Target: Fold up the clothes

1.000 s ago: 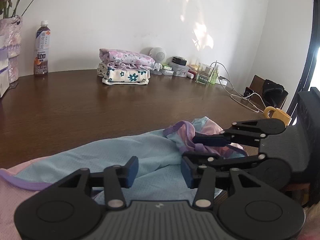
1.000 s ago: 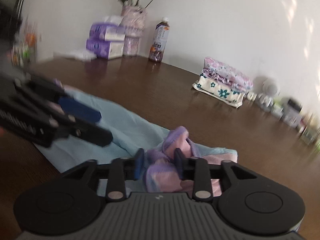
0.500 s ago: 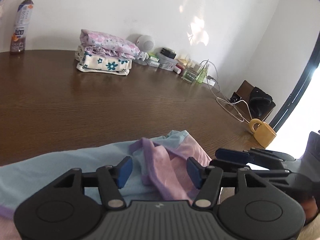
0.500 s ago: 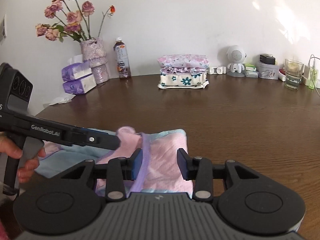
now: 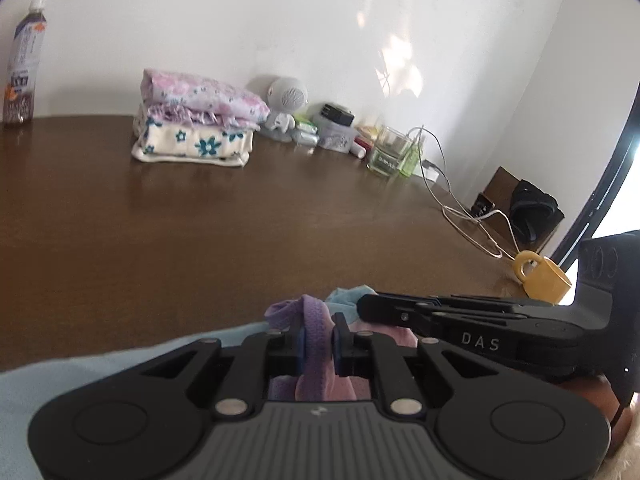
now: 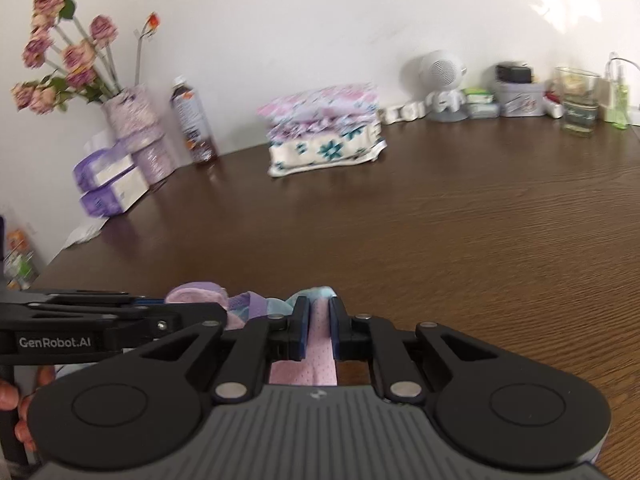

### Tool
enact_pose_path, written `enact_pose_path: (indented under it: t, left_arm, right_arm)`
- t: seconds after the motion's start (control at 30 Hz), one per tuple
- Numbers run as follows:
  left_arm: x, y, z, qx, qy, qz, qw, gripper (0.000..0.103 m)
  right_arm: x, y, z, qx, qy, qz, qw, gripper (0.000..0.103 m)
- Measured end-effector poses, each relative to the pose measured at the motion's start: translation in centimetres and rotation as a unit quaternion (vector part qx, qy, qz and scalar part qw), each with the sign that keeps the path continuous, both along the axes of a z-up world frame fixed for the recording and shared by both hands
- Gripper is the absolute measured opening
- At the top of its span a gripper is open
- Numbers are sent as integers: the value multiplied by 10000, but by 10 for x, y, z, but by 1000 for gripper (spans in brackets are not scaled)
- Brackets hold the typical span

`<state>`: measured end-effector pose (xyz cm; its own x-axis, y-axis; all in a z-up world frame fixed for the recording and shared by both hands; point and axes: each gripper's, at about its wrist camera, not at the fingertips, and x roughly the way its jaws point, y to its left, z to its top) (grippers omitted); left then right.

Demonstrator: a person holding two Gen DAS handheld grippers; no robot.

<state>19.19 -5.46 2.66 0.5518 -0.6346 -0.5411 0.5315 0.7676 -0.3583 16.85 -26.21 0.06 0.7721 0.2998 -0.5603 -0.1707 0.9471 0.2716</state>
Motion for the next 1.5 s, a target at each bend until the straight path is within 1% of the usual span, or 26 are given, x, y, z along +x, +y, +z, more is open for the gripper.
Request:
enact_pose_path:
  t: [0.1,0.13,0.17,0.2,0.23,0.27,0.37,0.47,0.5,0.53,0.6,0.7,0.77,0.83,0.9,0.97,1.03,1.13,1.2,1.27,1.3,1.33,1.37,1.4,1.47,1.5]
  left_arm:
    - [7,-2,-8,11,195,92,9998,12]
    - [7,0,-10,-31,282,115,9995,17]
    - [8,2,-12,-73,370,139,9992,22]
    - [8,5,-13,-115,427,161,9989,34]
    - [6,8,-12,-155,424,180,9988,41]
    - [3,12,-10,-185,413,200,9988,42]
    - [-6,25,-5,-265,393,230,9986,42]
    - [-14,35,-4,-413,548,137,9975,40]
    - [-16,36,-5,-453,609,93,9971,35]
    - [-18,35,-7,-462,655,74,9968,20]
    - [-19,31,-12,-387,663,149,9969,6]
    - [-21,26,-19,-246,679,301,9969,7]
    - [-27,27,-16,-243,571,318,9976,11]
    - [-37,29,-7,-212,271,308,9989,26]
    - [-50,30,5,-25,-86,285,9996,32]
    - [-63,24,15,222,-298,-26,9993,33]
    - [-75,13,18,405,-366,-469,9974,35]
    - [-89,-10,14,723,-429,-1037,9910,35]
    - [-97,-27,8,982,-478,-1280,9857,35]
    - [-100,-42,0,1209,-514,-1361,9819,34]
    - [-101,-47,-3,1304,-534,-1358,9807,28]
    - [-101,-50,-4,1359,-573,-1315,9803,8]
    - [-100,-50,-4,1330,-602,-1261,9812,2]
    - [-98,-49,-2,1233,-592,-1186,9835,4]
    - [-94,-44,3,1027,-586,-1055,9874,3]
    - [-93,-42,6,936,-598,-997,9888,3]
  right_arm:
    - [5,-5,-7,264,181,-16,9995,15]
    - [5,-8,-9,386,226,-48,9990,22]
    - [2,-13,-8,510,214,-72,9984,24]
    - [-2,-17,-5,566,149,-100,9982,24]
    - [-8,-21,-1,588,67,-135,9982,27]
    - [-14,-25,2,610,-14,-169,9980,30]
    - [-34,-33,9,439,-137,-171,9988,31]
    - [-54,-35,10,247,-67,-75,9996,31]
    - [-60,-35,8,205,-18,-35,9998,30]
    - [-65,-34,6,165,26,-5,9999,30]
    - [-71,-30,0,121,94,33,9999,30]
    - [-77,-25,-5,186,135,107,9997,30]
    - [-82,-26,-2,206,57,143,9997,30]
    - [-91,-30,5,142,-84,132,9998,30]
    - [-99,-37,9,34,-144,128,9998,30]
    - [-106,-40,11,-122,-139,149,9997,30]
    - [-112,-39,9,-304,-105,242,9992,30]
    - [-117,-30,6,-638,-120,457,9968,30]
    - [-115,-21,2,-853,-106,541,9948,30]
    - [-113,-13,-2,-987,-98,599,9933,31]
    - [-113,-10,-3,-1018,-110,623,9928,31]
    - [-113,-7,-3,-1045,-145,649,9923,31]
    - [-113,-5,-3,-1068,-188,670,9918,31]
    - [-114,-4,-3,-1086,-225,680,9915,31]
    - [-114,-2,-3,-1105,-267,648,9914,40]
    - [-114,-1,-3,-1113,-286,627,9914,40]
